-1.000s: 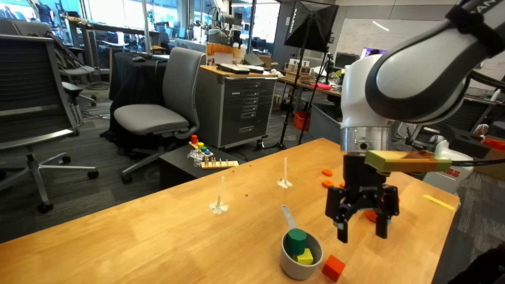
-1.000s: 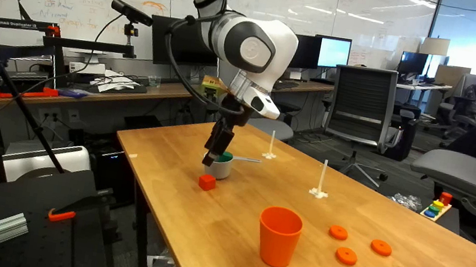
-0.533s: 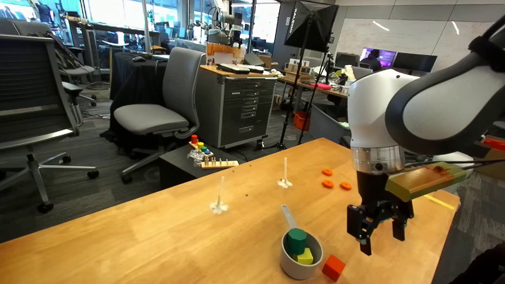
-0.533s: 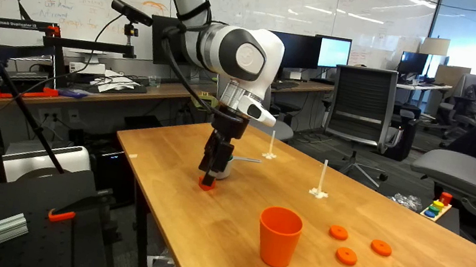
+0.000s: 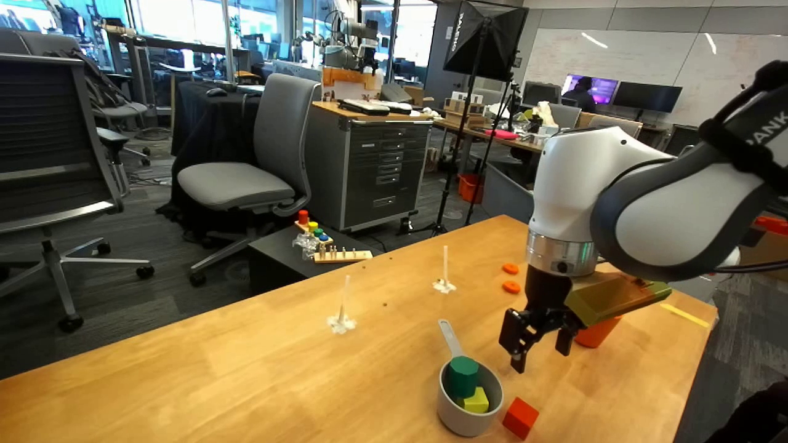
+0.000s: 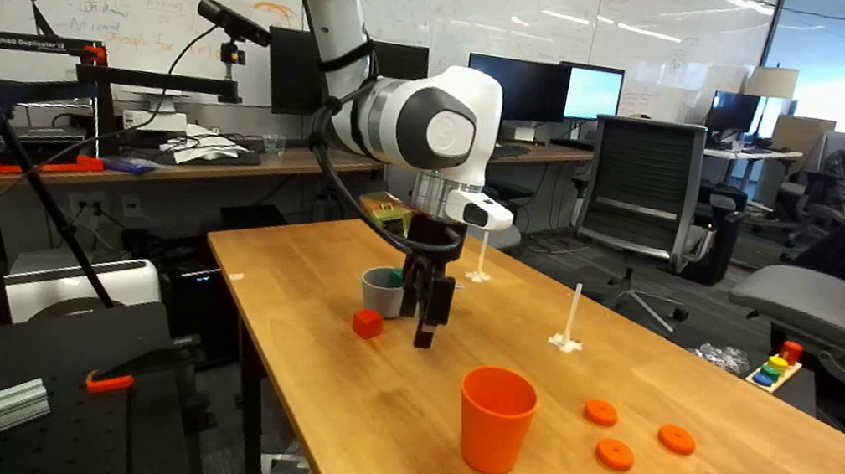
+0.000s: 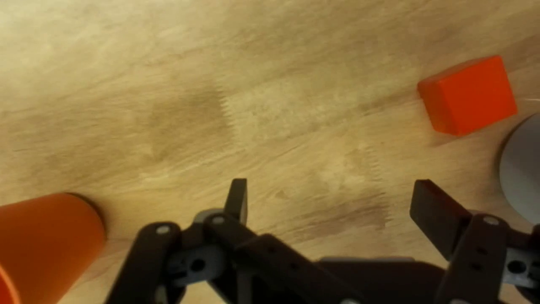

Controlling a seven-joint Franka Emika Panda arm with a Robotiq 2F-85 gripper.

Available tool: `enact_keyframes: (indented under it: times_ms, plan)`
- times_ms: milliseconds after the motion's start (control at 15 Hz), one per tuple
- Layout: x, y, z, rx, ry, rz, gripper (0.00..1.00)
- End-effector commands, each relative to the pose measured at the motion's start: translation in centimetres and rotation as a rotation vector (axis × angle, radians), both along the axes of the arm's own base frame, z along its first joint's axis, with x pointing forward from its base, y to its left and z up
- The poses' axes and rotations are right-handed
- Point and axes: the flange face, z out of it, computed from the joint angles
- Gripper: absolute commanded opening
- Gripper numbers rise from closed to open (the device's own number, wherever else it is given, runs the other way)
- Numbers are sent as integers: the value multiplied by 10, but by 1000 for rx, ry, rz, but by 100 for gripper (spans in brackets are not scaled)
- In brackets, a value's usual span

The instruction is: Put the yellow, green and the orange blocks inside the grey measuring cup

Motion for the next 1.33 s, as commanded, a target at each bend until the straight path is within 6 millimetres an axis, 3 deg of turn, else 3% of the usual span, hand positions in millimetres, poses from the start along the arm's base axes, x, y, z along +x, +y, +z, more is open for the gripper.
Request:
enact_keyframes:
  times_ms: [0, 867, 1267]
  plan:
    - [5, 19, -8, 43, -26, -1, 100]
    - [-3, 34, -10, 92, -19, -20, 100]
    - [-7, 50, -14, 108, -16, 2, 100]
